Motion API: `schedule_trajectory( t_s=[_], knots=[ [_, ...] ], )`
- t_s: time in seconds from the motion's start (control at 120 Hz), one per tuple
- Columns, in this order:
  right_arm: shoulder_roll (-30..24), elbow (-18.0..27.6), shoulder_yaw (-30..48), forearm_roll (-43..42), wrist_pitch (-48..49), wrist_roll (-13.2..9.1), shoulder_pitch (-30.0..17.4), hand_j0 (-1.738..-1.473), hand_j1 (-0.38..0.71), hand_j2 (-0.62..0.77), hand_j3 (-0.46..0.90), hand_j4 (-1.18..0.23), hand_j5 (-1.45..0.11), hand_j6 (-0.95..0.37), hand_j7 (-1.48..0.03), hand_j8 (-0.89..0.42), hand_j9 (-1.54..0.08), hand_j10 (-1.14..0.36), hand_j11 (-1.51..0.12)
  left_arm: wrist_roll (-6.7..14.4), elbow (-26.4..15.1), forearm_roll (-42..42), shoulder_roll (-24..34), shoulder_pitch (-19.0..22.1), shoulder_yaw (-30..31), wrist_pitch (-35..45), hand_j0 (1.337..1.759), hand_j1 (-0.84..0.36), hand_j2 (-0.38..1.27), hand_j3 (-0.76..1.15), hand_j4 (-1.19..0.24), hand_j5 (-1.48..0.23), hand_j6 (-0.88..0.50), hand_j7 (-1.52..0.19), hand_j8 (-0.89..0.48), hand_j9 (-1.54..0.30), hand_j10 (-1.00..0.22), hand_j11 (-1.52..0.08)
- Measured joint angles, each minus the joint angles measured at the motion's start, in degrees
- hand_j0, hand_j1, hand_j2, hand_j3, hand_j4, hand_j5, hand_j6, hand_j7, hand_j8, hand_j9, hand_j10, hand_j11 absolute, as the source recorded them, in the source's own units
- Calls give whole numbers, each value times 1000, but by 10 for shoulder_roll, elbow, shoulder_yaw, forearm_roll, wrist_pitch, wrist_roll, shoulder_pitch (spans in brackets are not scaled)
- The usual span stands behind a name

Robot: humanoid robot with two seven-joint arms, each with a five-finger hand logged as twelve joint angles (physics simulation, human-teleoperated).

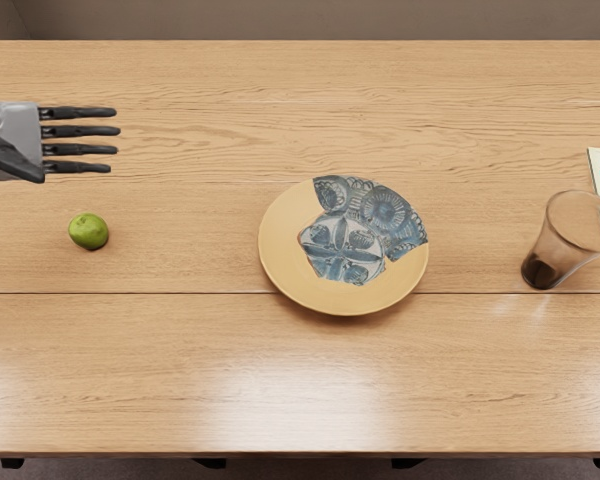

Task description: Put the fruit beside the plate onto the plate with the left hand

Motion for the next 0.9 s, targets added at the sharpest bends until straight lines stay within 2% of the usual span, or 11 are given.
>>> schedule_trajectory(
  t_s=[0.333, 0.383, 0.433, 0.508, 0.583, 0.642, 0.708, 0.825, 0.9],
  knots=[
    [0, 3, -2, -2, 8, 1, -1, -1658, -349, 0, 0, 0, 0, 0, 0, 0, 0, 0, 0, 0, -14, 4, 31, -2, -17, 0, 1658, 338, 0, 0, -5, -10, -4, -10, -4, -11, -5, -11],
    [0, 3, -2, -2, 8, 0, -1, -1658, -349, 0, 0, 0, 0, 0, 0, 0, 0, 0, 0, 0, -14, 25, 29, -9, -22, 0, 1658, 338, 0, 0, -4, -10, -4, -10, -4, -11, -5, -11],
    [0, 3, -2, -2, 8, 1, -1, -1658, -349, 0, 0, 0, 0, 0, 0, 0, 0, 0, 0, 0, -19, 84, 13, -27, -31, 0, 1658, 338, 0, 0, -5, -10, -4, -11, -4, -11, -6, -11],
    [0, 3, -2, -2, 8, 1, 0, -1658, -349, 0, 0, 0, 0, 0, 0, 0, 0, 0, 0, 0, -53, 199, 13, -49, -38, 0, 1658, 338, 0, 0, -6, -11, -5, -11, -6, -11, -7, -11],
    [0, 3, -2, -2, 8, 0, 0, -1658, -349, 0, 0, 0, 0, 0, 0, 0, 0, 0, 0, 0, -78, 277, -9, -50, -40, 0, 1658, 338, 1, 0, -8, -11, -8, -12, -8, -12, -8, -12],
    [0, 4, -2, -2, 8, 0, 1, -1658, -349, 0, 0, 0, 0, 0, 0, 0, 0, 0, 0, 0, -108, 368, -33, -49, -39, 11, 1658, 337, 1, 0, -9, -12, -9, -12, -9, -12, -10, -12],
    [0, 4, -2, -2, 9, 0, 1, -1658, -349, 0, 0, 0, 0, 0, 0, 0, 0, 0, 0, 0, -136, 474, -33, -49, -38, 41, 1658, 336, 1, 0, -12, -14, -13, -14, -13, -14, -12, -14],
    [0, 4, -2, -2, 9, 0, 2, -1658, -349, 0, 0, 0, 0, 0, 0, 0, 0, 0, 0, 0, -163, 637, -35, -40, -36, 96, 1658, 326, 4, 0, -22, -25, -23, -25, -23, -25, -22, -25],
    [0, 4, -2, -1, 9, 0, 3, -1658, -349, 0, 0, 0, 0, 0, 0, 0, 0, 0, 0, 0, -174, 708, -61, -30, -20, 126, 1658, 316, 6, 0, -32, -37, -33, -37, -32, -37, -31, -37]
  ],
)
